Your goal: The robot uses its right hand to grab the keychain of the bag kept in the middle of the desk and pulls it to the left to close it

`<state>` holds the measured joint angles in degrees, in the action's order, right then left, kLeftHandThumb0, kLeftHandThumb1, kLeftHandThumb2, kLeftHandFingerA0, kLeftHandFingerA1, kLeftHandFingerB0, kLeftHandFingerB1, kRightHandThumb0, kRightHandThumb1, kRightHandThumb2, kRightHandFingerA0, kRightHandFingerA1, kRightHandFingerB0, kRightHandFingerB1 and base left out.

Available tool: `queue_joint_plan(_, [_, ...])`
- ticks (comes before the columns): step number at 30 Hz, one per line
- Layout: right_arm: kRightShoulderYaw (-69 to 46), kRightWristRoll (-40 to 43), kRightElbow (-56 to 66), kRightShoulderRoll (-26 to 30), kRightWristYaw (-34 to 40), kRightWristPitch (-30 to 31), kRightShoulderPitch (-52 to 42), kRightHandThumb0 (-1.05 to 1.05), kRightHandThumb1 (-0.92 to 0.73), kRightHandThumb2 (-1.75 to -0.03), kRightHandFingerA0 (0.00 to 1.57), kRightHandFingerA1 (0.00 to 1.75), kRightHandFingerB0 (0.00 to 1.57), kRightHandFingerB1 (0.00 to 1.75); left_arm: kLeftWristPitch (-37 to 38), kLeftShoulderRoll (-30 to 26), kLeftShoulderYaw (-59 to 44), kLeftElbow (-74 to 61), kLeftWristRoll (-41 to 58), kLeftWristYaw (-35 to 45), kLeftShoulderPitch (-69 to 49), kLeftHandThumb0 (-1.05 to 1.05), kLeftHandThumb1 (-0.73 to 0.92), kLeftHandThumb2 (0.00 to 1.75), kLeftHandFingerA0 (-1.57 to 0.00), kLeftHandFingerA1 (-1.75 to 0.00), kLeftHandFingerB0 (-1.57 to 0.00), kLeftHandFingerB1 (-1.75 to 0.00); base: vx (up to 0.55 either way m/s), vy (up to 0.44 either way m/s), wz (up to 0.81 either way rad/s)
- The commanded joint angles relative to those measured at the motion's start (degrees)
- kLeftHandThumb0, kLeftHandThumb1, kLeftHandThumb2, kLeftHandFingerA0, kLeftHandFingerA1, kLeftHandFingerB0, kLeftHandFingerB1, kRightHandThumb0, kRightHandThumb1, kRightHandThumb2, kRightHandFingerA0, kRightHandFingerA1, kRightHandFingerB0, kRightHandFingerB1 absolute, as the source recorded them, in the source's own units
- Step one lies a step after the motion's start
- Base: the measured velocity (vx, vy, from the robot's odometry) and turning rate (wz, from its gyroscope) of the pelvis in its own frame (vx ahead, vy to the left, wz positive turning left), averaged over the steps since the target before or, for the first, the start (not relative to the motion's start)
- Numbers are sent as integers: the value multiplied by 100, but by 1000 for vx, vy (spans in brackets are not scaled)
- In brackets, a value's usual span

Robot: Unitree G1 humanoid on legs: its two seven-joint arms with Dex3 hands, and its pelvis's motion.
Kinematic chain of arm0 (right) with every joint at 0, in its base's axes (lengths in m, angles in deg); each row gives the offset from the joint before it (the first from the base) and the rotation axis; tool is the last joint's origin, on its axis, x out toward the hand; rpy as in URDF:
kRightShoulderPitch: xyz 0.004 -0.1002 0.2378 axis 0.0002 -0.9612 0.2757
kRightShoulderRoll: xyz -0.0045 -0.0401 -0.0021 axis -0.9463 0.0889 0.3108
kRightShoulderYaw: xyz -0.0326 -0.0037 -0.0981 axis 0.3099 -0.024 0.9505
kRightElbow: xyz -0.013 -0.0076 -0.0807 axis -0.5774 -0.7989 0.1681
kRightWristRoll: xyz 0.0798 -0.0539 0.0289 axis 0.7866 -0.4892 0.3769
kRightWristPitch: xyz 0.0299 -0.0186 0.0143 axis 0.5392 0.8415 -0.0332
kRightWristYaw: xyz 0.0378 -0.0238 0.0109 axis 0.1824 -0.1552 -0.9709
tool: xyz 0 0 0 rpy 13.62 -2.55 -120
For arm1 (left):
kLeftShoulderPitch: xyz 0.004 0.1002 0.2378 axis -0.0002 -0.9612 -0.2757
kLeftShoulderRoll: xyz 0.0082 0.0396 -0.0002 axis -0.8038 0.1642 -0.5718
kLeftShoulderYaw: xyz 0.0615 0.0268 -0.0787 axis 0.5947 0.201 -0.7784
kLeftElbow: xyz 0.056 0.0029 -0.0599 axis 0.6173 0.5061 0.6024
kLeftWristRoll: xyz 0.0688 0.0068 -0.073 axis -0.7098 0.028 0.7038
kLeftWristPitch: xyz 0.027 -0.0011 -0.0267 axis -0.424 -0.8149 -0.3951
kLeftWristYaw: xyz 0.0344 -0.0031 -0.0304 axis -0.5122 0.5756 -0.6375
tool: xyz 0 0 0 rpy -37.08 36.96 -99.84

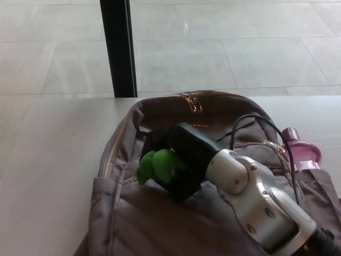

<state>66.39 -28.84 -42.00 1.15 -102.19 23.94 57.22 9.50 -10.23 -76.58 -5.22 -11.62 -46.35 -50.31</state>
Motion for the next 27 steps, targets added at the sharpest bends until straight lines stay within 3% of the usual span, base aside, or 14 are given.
queue_joint_plan(1, [164,-127,-229,-410,-14,5,191,-28,-54,-110,89,175,71,115,62,-26,28,-14,24,-114,-24,-96,92,94,-64,-59,-54,-47,0,0,0])
queue_joint_plan(5, [240,-290,-403,-613,-42,197,490,-29,-55,-109,85,175,66,122,117,-1,21,31,31,-136,-21,-95,92,94,-65,-58,-55,-47,0,0,0])
queue_joint_plan(6, [156,-252,-457,-793,38,268,548,-24,-58,-101,79,170,64,98,66,10,-10,1,80,-99,-24,-86,84,126,-63,-64,-53,-56,0,0,0])
queue_joint_plan(7, [127,-234,-520,-869,56,248,579,-23,-59,-95,74,161,63,79,66,7,-8,1,79,-94,-25,-96,92,94,-62,-58,-51,-47,0,0,0])
queue_joint_plan(8, [96,-213,-606,-952,69,205,615,-23,-59,-95,74,161,63,79,74,1,0,5,67,-92,-28,-96,92,94,-62,-58,-51,-47,0,0,0])
queue_joint_plan(9, [45,-166,-697,-1034,34,209,657,-25,-61,-90,68,137,57,69,56,-12,-1,16,69,-79,-18,-97,92,94,-62,-59,-51,-47,0,0,0])
queue_joint_plan(10, [56,-183,-775,-1087,43,173,697,-26,-58,-100,69,147,68,89,73,-17,-4,10,76,-37,-29,-95,92,92,-62,-60,-52,-48,0,0,0])
queue_joint_plan(14, [118,-272,-1118,-1304,158,-79,834,-30,-59,-99,78,158,79,89,-15,1,-42,-12,115,-105,-7,-96,92,94,-66,-62,-55,-47,0,0,0])
queue_joint_plan(18, [75,-293,-1537,-1700,334,39,983,-30,-57,-106,86,175,80,127,-34,25,-92,20,155,-67,24,-102,86,99,-65,-62,-57,-50,0,0,0])
queue_joint_plan(20, [9,-241,-1874,-1970,483,81,1091,-34,-59,-101,86,175,76,96,-34,22,-84,6,135,-81,18,-97,92,90,-63,-59,-54,-47,0,0,0])
queue_joint_plan(21, [7,-235,-2005,-2056,532,86,1144,-34,-59,-101,86,175,76,96,-22,18,-70,-24,118,-67,-5,-97,92,90,-63,-59,-54,-47,0,0,0])
queue_joint_plan(23, [53,-250,-2275,-2250,638,138,1240,-35,-64,-92,82,169,56,73,1,-1,-51,24,86,-87,19,-101,92,93,-62,-58,-52,-46,0,0,0])
queue_joint_plan(25, [43,-149,-2416,-2490,802,94,1099,-36,-66,-91,81,173,53,90,13,-8,-19,42,56,-59,14,-99,92,94,-61,-58,-52,-46,0,0,0])
queue_joint_plan(27, [215,-144,-3001,-2865,1025,-119,1042,-40,-79,-80,69,161,43,57,-28,-14,-23,33,71,-35,32,-97,92,93,-59,-58,-53,-47,0,0,0])
